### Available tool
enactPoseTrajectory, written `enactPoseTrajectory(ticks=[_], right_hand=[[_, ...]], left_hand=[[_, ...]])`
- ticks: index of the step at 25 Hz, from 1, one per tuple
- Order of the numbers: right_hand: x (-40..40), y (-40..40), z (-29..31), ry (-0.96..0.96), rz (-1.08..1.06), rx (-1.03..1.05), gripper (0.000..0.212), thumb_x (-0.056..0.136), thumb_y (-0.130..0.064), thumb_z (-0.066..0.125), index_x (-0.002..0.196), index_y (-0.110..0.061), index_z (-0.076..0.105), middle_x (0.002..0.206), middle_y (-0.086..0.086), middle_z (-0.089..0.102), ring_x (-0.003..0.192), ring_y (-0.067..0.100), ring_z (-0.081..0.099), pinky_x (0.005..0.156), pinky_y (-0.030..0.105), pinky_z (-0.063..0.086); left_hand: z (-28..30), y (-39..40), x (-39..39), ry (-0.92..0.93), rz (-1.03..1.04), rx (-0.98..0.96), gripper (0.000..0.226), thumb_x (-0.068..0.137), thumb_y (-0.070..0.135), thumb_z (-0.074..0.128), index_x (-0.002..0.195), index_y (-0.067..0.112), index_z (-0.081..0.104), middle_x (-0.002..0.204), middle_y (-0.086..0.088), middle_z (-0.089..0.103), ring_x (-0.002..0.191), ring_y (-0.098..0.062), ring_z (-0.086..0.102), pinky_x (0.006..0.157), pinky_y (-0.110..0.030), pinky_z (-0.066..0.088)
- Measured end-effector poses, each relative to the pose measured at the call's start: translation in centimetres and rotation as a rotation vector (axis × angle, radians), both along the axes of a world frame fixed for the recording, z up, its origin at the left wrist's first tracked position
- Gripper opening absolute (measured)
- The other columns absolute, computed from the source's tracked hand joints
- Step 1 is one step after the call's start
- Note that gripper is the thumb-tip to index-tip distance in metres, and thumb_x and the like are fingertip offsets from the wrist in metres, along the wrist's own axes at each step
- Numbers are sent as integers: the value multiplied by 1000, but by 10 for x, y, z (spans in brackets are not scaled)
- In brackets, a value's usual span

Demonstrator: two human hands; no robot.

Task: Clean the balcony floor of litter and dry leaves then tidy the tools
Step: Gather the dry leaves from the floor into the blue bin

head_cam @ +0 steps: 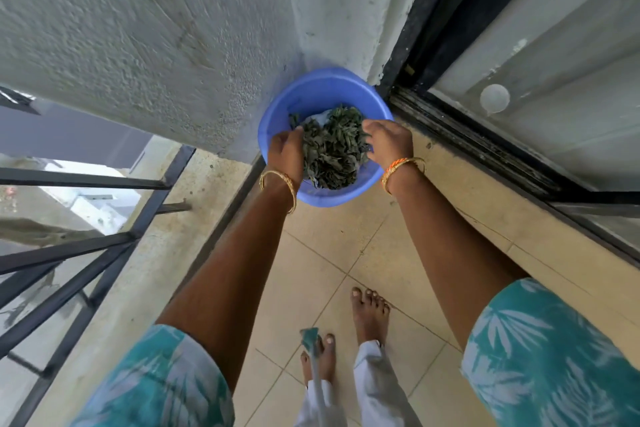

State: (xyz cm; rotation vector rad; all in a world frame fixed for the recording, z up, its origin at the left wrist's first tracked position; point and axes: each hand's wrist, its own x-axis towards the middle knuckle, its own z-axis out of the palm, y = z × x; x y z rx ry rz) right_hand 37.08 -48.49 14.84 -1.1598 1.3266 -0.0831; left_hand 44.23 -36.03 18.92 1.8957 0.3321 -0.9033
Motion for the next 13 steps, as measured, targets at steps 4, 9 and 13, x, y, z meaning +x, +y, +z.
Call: enactPoseTrajectory(ticks=[4,9,13], right_hand=[[-40,9,40,71,57,-301,21,81,-16,55,63,-7,60,64,11,62,70,31,60,67,30,49],[-138,50,90,312,124,-487,44,83,-22,57,49,-11,32,47,6,34,59,34,47,57,35,41],[-217,92,123,377,-81,-545,28,82,-18,57,59,-13,44,59,20,51,61,38,52,53,29,33]], left_hand=[[16,19,-27,-234,-309,200,30,95,27,51,118,8,59,117,-14,61,104,-28,58,89,-30,42],[79,42,-107,-453,-464,253,20,87,25,54,96,10,64,93,-10,69,87,-31,64,78,-35,50],[99,55,-187,-500,-865,231,17,87,19,56,99,10,62,99,-8,66,101,-31,58,86,-40,47]])
